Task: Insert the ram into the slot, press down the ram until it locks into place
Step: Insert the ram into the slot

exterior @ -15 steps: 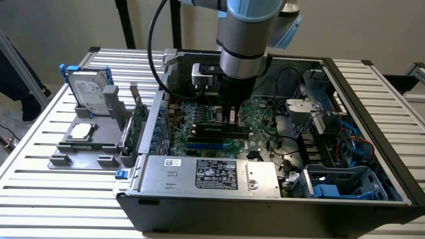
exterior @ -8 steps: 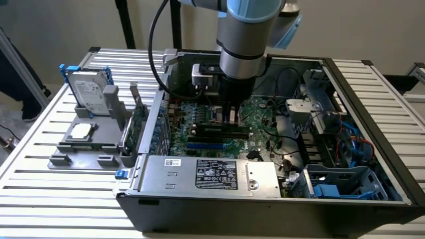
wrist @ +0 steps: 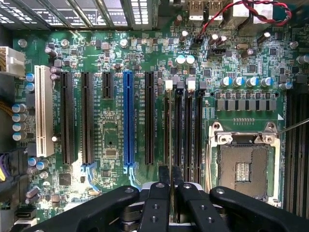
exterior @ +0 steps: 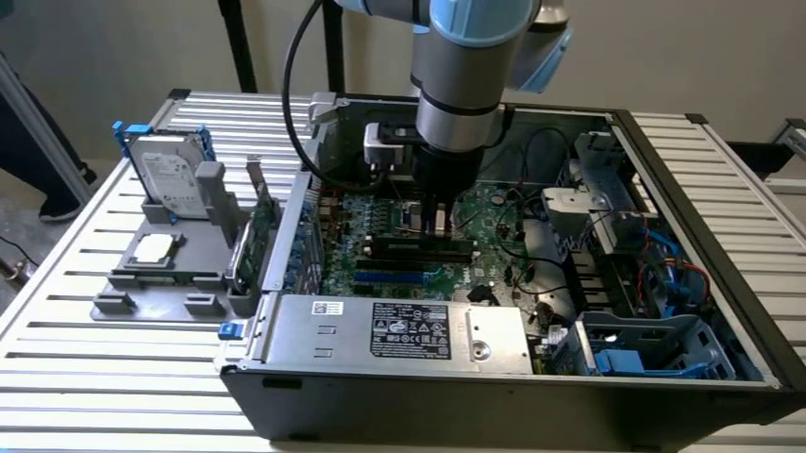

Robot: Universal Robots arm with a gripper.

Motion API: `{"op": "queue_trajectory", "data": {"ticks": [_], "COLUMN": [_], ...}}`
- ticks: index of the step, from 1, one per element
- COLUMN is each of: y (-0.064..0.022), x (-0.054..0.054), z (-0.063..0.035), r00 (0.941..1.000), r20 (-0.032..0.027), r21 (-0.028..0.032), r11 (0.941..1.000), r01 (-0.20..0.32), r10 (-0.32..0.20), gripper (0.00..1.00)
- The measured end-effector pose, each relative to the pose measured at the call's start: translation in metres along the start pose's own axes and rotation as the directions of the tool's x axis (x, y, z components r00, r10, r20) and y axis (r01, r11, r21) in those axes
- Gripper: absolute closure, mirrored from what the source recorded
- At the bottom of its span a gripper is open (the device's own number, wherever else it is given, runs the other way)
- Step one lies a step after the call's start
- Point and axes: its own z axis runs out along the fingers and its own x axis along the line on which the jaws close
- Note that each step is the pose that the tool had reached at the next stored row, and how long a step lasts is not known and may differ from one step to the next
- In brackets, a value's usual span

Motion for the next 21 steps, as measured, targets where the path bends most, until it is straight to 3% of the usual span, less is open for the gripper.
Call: {"op": "queue_trajectory", "data": {"ticks": [17, 21], "y": [0.0013, 0.0014], "x": [-0.0002, -0.0004], "z": [0.0062, 0.0028], "r00": [1.0, 1.0], "r20": [0.0, 0.0002], "r21": [-0.0004, -0.0004], "r11": [1.0, 1.0], "r01": [0.0, 0.0], "r10": [0.0, 0.0], "gripper": [0.87, 0.79]}}
